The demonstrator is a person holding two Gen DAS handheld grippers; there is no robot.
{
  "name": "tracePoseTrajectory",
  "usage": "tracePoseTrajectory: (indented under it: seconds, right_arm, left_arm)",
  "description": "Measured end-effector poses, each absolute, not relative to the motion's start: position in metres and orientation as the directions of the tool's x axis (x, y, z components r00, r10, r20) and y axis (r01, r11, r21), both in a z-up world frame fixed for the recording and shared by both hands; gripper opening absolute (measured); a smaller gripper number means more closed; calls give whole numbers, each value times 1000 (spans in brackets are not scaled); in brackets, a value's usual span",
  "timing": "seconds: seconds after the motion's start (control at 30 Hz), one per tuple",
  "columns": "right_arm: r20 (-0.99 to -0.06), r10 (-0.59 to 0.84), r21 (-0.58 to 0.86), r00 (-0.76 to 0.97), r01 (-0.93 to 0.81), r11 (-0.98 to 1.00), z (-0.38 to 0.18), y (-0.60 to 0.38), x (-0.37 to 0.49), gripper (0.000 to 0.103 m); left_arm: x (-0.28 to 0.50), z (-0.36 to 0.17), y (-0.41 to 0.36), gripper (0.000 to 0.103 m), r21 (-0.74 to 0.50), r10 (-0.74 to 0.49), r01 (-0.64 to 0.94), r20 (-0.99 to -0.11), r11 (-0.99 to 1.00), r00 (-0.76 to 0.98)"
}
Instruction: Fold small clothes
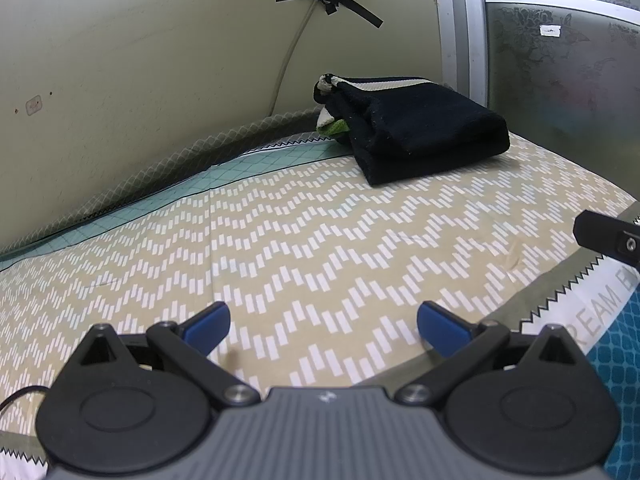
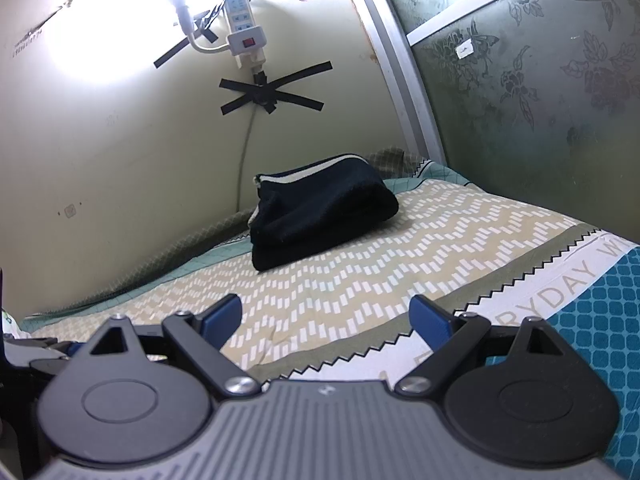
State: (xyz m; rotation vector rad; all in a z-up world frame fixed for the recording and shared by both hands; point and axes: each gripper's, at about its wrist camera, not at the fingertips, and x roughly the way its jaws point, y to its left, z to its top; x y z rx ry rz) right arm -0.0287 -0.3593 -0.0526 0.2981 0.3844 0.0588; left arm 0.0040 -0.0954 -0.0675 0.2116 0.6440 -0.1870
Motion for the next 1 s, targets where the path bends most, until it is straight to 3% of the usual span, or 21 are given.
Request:
tracePoseTrajectory:
  seconds: [1.0]
  right_arm:
    - [-355, 111, 297, 928, -1, 955, -52, -358, -29, 85]
  left_arm:
    - [0, -68, -100, 103, 140, -106, 238, -607, 961, 787]
